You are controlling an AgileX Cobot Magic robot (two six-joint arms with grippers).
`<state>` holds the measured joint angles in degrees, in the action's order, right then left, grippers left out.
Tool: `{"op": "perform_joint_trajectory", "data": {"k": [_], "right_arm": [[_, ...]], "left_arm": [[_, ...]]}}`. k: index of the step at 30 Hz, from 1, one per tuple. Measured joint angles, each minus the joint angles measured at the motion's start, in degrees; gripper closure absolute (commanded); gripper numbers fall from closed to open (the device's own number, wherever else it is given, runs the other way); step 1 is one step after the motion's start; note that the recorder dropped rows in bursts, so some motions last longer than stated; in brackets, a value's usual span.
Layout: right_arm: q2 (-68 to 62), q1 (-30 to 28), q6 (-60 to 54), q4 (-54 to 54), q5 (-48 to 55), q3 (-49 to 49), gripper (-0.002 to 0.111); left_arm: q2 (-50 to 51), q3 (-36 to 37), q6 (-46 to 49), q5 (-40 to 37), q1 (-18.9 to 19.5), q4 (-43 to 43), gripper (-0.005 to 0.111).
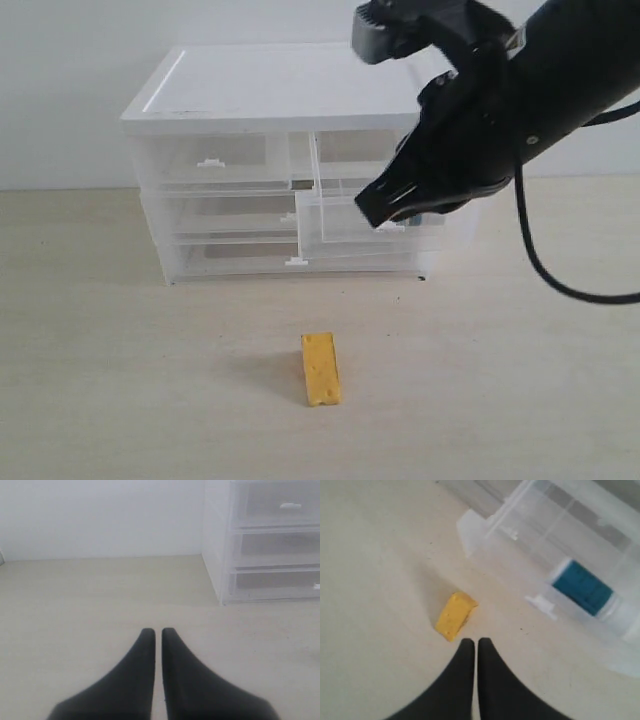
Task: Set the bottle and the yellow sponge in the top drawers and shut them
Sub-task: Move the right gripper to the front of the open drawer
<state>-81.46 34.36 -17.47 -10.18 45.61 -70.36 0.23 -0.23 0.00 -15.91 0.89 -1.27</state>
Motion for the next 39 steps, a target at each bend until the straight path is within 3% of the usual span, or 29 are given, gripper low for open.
{"op": "perform_joint_trajectory", "data": {"k": [4,11,34,39], "right_arm": [[-2.26,3.10,0.14,0.24,0.48,0.37,0.108],[-8.46,3.34,1.91,5.10,-0.49,0.37,0.108],[-12.15,3.34,15.44,28.31,-19.24,0.37,0.108],[-13.22,1.13,18.87,31.10,-22.31,0.37,0.108]], "left_arm": [[0.00,0.00,0.00,0.00,0.00,0.00,0.102],[0.00,0.00,0.00,0.00,0.00,0.00,0.102],[0.00,0.00,0.00,0.00,0.00,0.00,0.102],[0.00,0.00,0.00,0.00,0.00,0.00,0.102]]}}
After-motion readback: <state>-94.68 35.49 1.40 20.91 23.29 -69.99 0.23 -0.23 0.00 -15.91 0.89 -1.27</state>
